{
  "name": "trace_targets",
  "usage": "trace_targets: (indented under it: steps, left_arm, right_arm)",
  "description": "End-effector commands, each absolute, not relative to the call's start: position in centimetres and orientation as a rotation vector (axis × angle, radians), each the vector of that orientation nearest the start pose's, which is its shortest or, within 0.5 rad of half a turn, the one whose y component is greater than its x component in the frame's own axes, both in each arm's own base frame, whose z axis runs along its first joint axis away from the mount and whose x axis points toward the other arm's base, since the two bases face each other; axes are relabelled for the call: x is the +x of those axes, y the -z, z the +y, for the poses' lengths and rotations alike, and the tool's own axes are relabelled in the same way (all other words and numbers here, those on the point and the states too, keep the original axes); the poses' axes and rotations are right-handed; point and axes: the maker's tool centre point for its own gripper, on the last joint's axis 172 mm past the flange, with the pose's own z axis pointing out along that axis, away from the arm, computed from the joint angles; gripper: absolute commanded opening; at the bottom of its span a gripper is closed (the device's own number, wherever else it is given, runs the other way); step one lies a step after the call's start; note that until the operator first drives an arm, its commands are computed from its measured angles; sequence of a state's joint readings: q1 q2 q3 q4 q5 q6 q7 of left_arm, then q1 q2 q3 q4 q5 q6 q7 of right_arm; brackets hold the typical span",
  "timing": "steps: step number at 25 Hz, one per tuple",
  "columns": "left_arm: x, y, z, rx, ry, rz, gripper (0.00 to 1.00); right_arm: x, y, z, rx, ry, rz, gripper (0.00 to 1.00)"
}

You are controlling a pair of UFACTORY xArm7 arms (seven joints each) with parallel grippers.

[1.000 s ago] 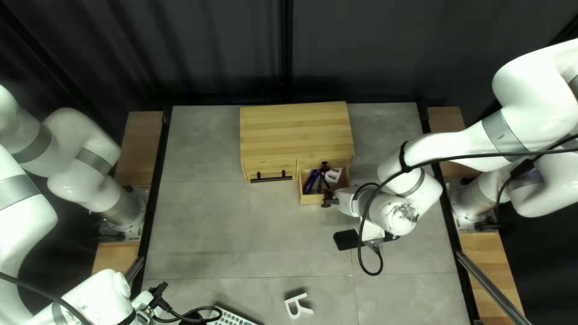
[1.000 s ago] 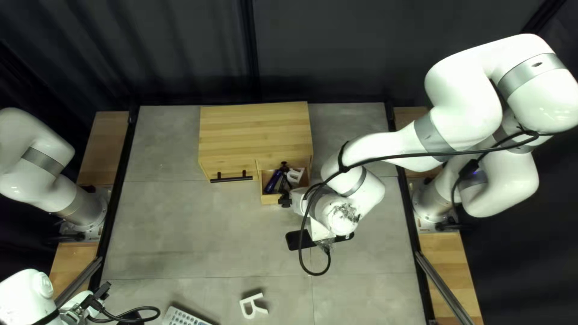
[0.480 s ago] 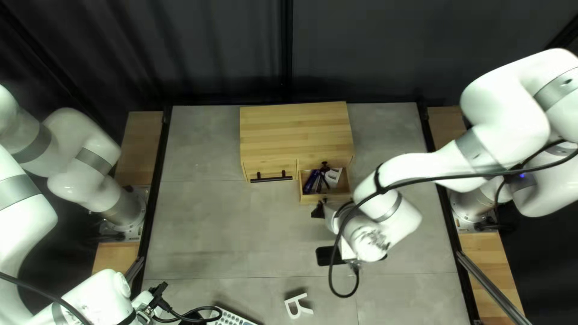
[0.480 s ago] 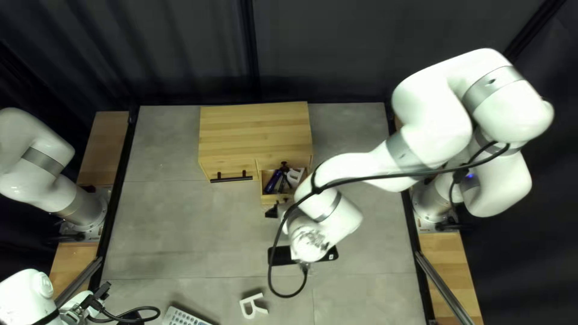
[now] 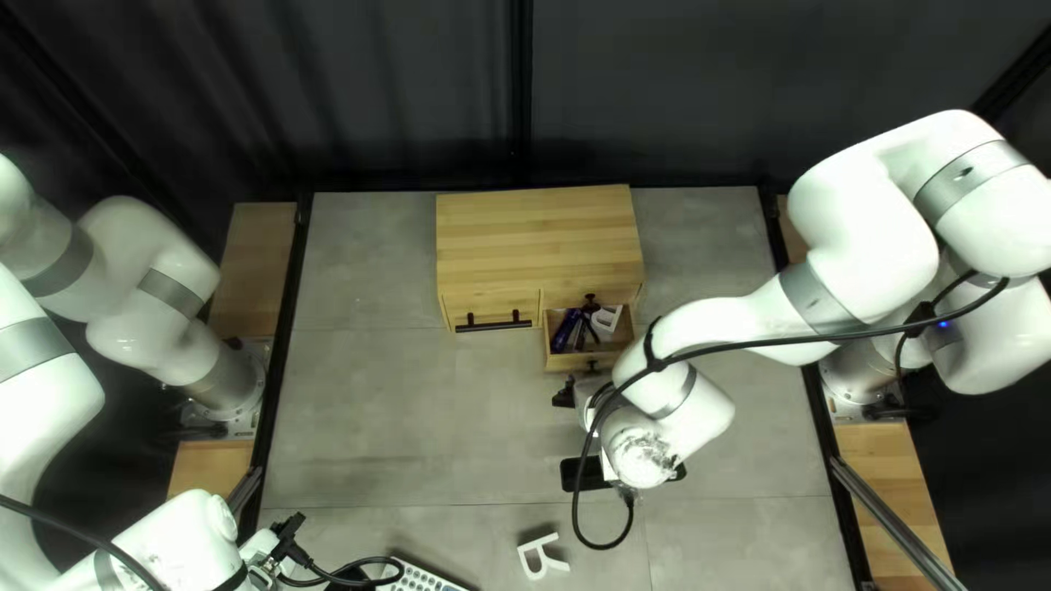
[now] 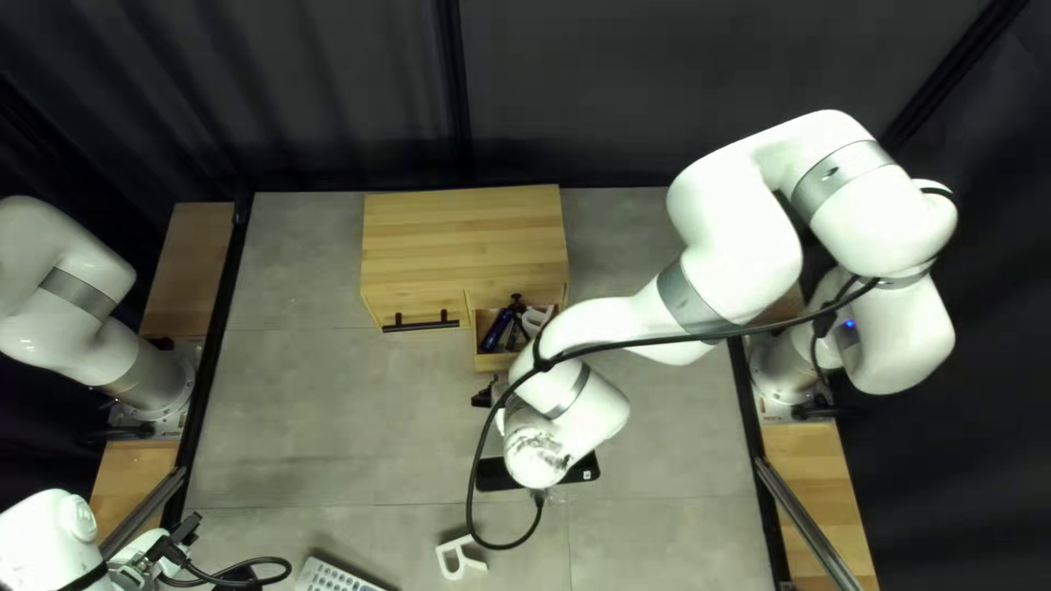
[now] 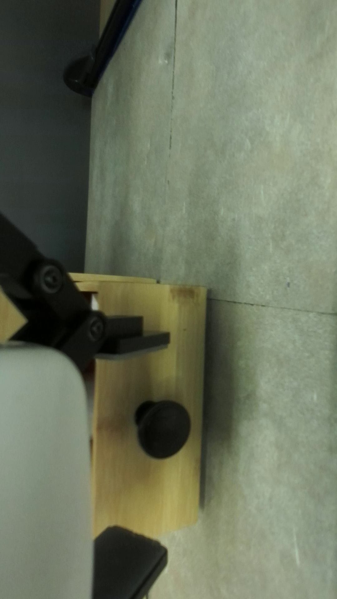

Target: Open drawers and place objects into drawer and close

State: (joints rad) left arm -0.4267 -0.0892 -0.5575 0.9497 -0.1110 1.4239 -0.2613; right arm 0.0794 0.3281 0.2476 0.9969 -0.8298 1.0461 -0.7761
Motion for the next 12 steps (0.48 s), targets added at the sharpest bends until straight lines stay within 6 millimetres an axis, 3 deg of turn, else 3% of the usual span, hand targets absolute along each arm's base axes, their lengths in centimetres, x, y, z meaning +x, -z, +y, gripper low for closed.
trace_targets:
  steps: [1,12]
  left_arm:
    - [16.31,-17.44,-28.75,-2.748,-0.526,0.962,1.00]
    - [16.31,-17.44,-28.75,-2.748,-0.526,0.962,1.00]
  right_arm:
    - [45.83,-6.21,1.03,1.744,0.585,1.941,1.00]
    - [46.00,-5.81,1.71,1.753,0.514,1.948,1.00]
